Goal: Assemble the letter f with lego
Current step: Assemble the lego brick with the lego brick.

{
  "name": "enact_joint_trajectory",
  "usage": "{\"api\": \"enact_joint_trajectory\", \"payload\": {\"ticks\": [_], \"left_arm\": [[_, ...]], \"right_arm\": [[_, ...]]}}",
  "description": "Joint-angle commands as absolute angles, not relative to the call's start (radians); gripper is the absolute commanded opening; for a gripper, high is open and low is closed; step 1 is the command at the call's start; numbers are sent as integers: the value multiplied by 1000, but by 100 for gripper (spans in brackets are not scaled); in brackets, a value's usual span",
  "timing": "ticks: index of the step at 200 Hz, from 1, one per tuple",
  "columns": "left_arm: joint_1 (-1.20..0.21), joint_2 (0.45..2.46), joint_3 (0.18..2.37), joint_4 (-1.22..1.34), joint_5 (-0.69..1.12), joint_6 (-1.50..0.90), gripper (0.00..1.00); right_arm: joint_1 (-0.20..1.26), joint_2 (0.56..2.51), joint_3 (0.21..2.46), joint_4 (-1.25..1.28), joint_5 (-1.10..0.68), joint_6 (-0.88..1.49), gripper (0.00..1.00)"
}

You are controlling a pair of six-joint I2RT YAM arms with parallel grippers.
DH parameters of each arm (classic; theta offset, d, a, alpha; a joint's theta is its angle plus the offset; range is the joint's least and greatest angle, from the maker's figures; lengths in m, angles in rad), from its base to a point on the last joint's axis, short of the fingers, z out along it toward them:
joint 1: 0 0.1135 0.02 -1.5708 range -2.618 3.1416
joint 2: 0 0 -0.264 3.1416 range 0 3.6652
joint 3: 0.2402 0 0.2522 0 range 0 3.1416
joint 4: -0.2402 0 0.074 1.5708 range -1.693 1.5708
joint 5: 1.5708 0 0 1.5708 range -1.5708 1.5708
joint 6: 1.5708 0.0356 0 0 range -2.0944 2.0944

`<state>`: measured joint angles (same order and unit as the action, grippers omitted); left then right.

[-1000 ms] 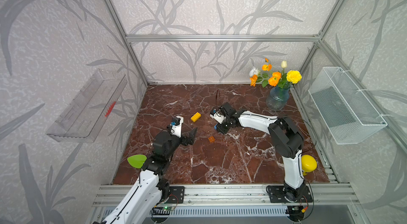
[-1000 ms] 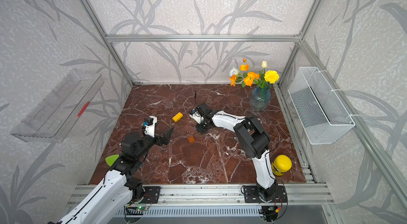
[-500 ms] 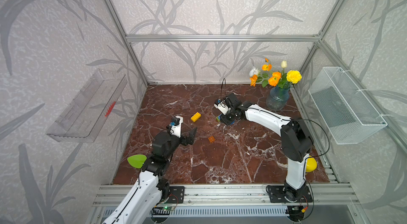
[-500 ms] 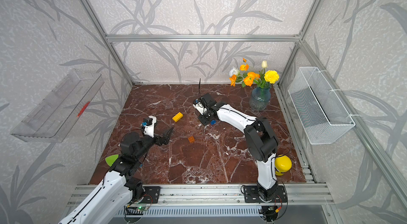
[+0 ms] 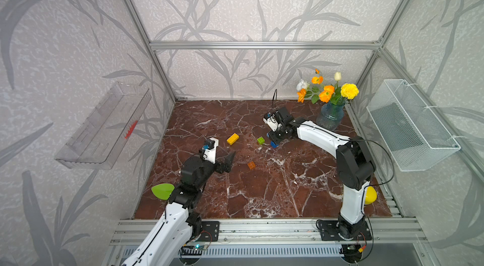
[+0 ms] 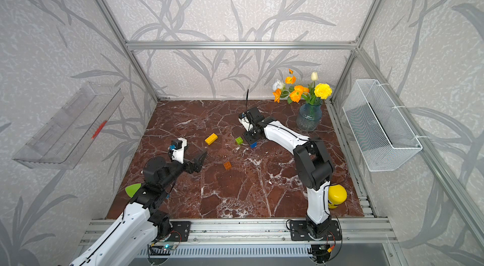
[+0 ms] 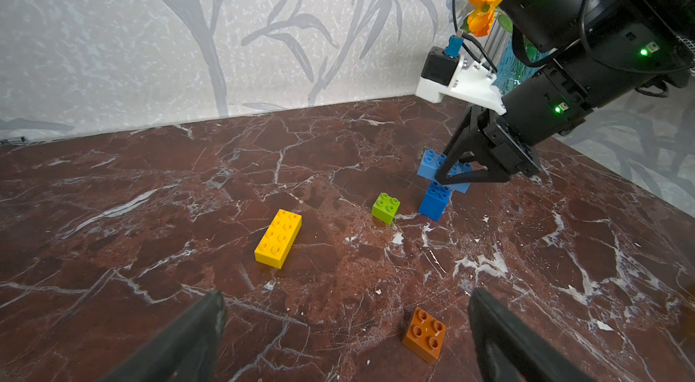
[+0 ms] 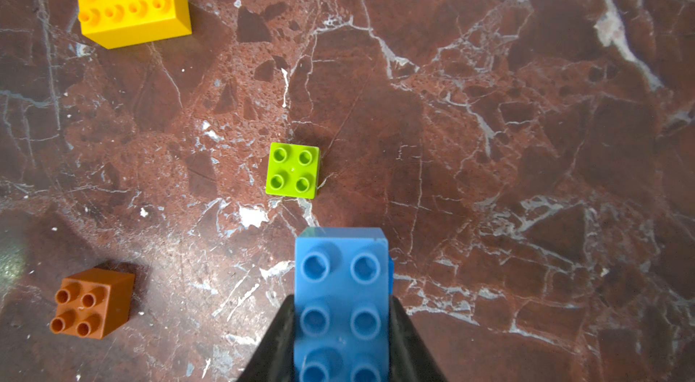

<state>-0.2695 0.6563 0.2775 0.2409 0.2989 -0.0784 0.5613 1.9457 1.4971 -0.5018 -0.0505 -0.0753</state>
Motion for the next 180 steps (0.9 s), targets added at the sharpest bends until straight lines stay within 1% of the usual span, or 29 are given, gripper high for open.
{"api": "enact_joint_trajectory", "payload": {"ticks": [1, 71, 103, 180], "left_arm": [[-273, 674, 279, 269, 365, -63, 99], [-273, 762, 310, 284, 471, -53, 99], [-274, 797, 324, 295, 577, -43, 99], [-278, 824, 337, 291, 579, -38, 99]], "right_arm": [[546, 1947, 1482, -485, -55, -63, 25], [531, 1971, 1473, -477, -94, -74, 25], [524, 1988, 1471, -468, -117, -78, 25], [523, 2009, 1471, -472, -110, -72, 25]]}}
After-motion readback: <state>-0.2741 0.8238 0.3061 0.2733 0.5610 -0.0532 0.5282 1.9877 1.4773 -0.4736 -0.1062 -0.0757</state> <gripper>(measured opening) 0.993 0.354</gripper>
